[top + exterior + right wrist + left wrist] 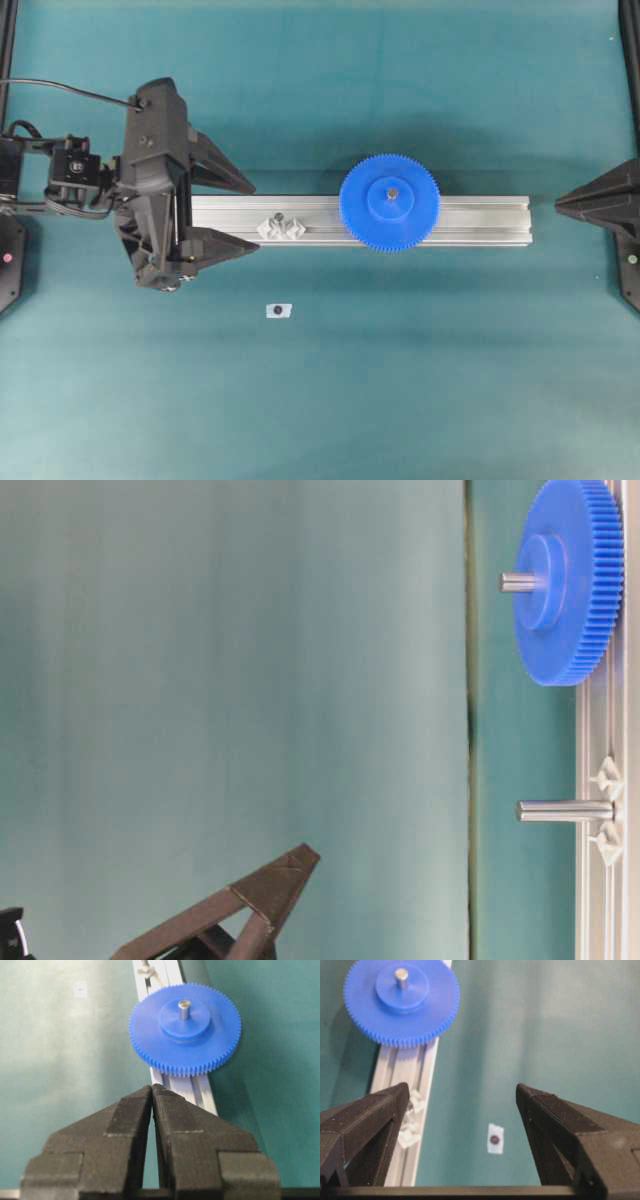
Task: Find the location of the shaft and insert the large gear.
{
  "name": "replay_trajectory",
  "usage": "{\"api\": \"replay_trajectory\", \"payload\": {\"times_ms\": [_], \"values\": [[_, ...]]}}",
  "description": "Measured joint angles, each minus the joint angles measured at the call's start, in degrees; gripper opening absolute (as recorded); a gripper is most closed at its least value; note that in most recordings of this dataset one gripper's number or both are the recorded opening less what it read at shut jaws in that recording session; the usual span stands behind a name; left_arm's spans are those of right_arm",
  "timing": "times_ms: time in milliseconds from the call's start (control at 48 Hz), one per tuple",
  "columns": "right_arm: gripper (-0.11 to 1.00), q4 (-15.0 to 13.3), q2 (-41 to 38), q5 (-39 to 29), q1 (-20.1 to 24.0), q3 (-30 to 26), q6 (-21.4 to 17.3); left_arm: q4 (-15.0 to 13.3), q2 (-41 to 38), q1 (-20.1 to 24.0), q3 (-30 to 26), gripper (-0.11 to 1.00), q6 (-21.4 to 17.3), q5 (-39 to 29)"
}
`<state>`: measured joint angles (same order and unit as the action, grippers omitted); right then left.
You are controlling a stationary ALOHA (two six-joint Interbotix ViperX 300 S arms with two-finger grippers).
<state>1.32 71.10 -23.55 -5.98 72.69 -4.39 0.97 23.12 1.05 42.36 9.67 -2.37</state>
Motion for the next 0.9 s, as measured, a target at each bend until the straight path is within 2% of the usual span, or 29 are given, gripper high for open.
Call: {"api": "replay_trajectory", "payload": {"times_ms": [271,895], "values": [[0.14,0.1,0.1,0.0,0.0,0.0,0.0,0.0,1.3,0.2,1.5,0.87,0.0,3.6],[0.14,0.1,0.1,0.0,0.0,0.0,0.0,0.0,1.7,0.4,2.4,0.87,0.4,4.0]]}}
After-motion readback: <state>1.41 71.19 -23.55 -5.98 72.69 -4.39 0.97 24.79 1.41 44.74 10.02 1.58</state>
